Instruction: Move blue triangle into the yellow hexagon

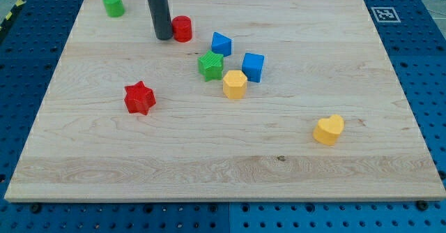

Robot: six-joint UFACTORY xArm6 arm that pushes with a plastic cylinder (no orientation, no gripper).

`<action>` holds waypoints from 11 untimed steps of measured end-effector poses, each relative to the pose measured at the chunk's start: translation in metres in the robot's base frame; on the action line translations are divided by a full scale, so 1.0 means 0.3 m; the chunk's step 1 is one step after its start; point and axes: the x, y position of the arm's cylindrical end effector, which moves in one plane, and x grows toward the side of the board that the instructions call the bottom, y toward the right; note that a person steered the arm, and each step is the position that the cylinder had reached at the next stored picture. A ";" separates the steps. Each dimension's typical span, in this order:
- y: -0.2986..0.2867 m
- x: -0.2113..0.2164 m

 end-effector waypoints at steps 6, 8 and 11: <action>0.187 -0.006; 0.314 -0.083; 0.129 -0.240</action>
